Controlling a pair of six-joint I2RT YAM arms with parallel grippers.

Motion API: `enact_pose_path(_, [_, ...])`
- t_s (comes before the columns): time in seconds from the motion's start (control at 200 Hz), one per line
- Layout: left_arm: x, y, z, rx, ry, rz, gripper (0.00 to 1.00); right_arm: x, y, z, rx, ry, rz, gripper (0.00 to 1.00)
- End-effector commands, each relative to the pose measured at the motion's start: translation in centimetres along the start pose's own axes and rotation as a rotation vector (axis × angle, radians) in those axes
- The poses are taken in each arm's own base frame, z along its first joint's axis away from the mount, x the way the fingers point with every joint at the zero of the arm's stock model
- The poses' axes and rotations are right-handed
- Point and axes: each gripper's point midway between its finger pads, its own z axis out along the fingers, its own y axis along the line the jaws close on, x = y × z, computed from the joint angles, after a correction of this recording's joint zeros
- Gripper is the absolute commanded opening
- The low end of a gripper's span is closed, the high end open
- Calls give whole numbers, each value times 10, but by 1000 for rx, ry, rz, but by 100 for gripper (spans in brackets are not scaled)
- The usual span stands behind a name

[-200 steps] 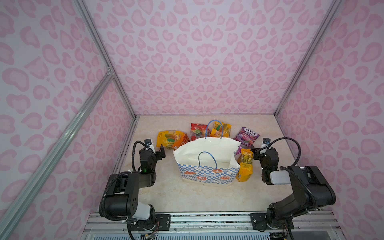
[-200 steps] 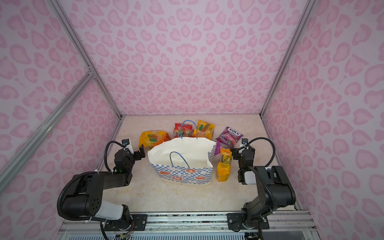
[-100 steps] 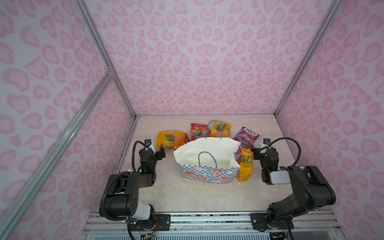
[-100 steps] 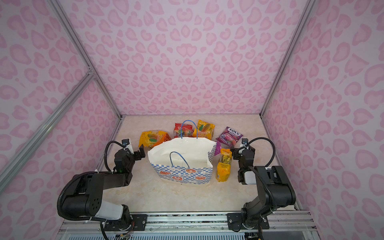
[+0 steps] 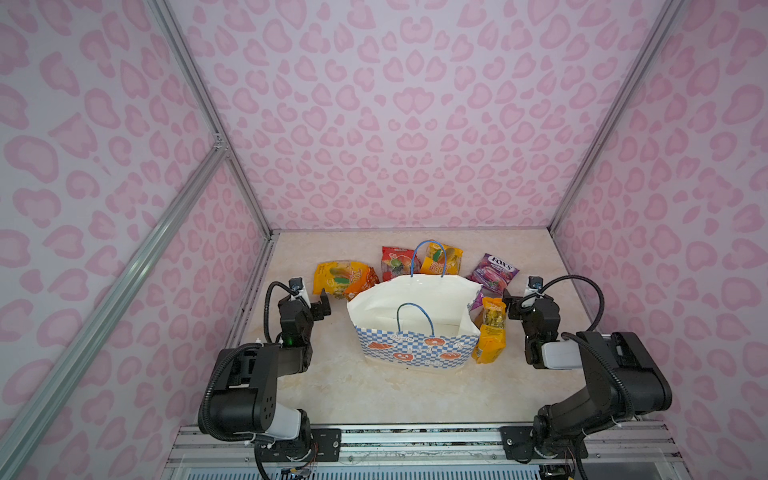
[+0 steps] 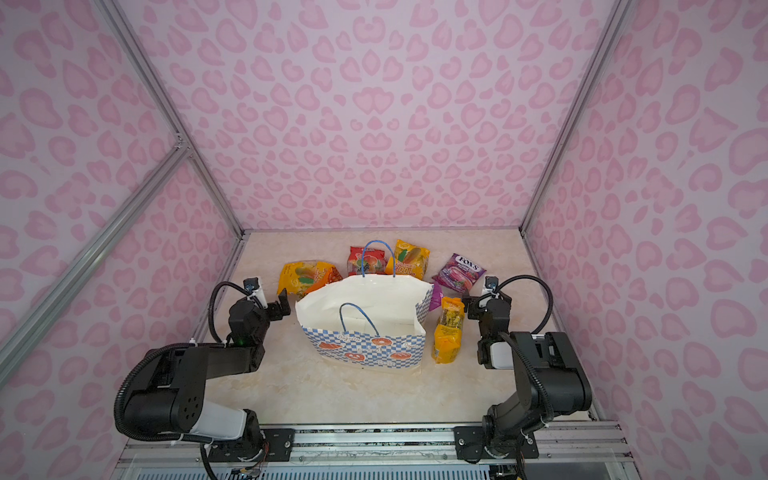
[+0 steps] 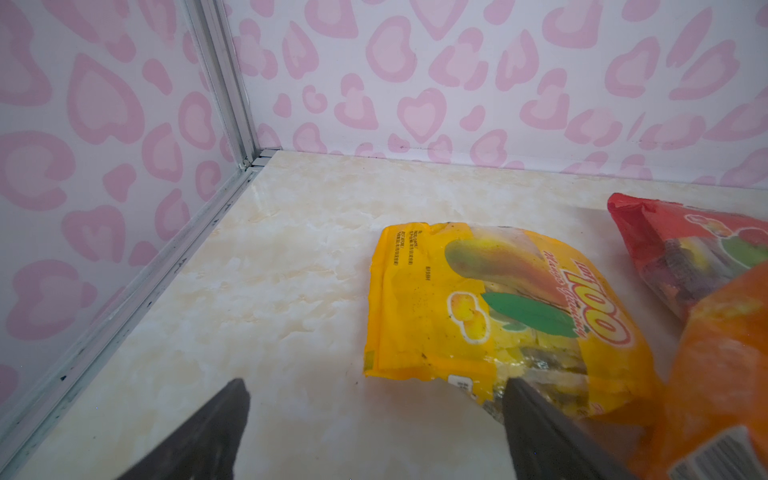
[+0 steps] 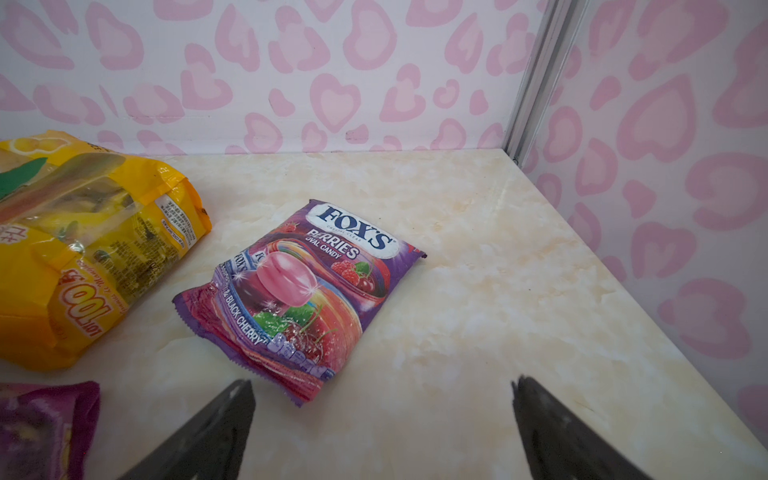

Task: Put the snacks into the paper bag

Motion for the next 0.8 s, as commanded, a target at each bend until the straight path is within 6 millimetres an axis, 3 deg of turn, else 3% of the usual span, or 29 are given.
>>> enact_pose_path(0.0, [-5, -2, 0, 17, -18, -5, 98, -2, 1, -1, -12, -18, 17, 100])
enact_pose_path(0.16, [-5, -1, 0, 24, -18, -9, 98, -3, -2, -1, -3, -20, 23, 100])
enact_pose_path(0.22, [-14, -1, 0, 14, -17, -6, 98, -7, -6, -4, 11, -39, 37, 100])
enact_pose_path(0.285, [-29, 8, -1, -75, 45, -11, 98, -21, -21, -13, 97, -41, 68, 100])
enact_pose_path(0.4, [-79, 9, -16, -105, 25, -166, 98, -58, -44, -31, 226, -79, 144, 100])
enact_pose_path(0.495, [-108, 12, -42, -135, 79, -378, 98, -87, -66, -49, 345, -125, 306, 100])
enact_pose_path(0.615, [-139, -5, -85, -60, 157, -602, 98, -90, -91, -64, 432, -137, 663, 100])
enact_pose_path(0.7, [-161, -30, -118, 86, 206, -650, 98, -101, -88, -61, 285, -132, 806, 100])
enact_pose_path(0.795, [-169, -58, -150, 246, 265, -702, 98, -118, -71, -54, 222, -36, 782, 100])
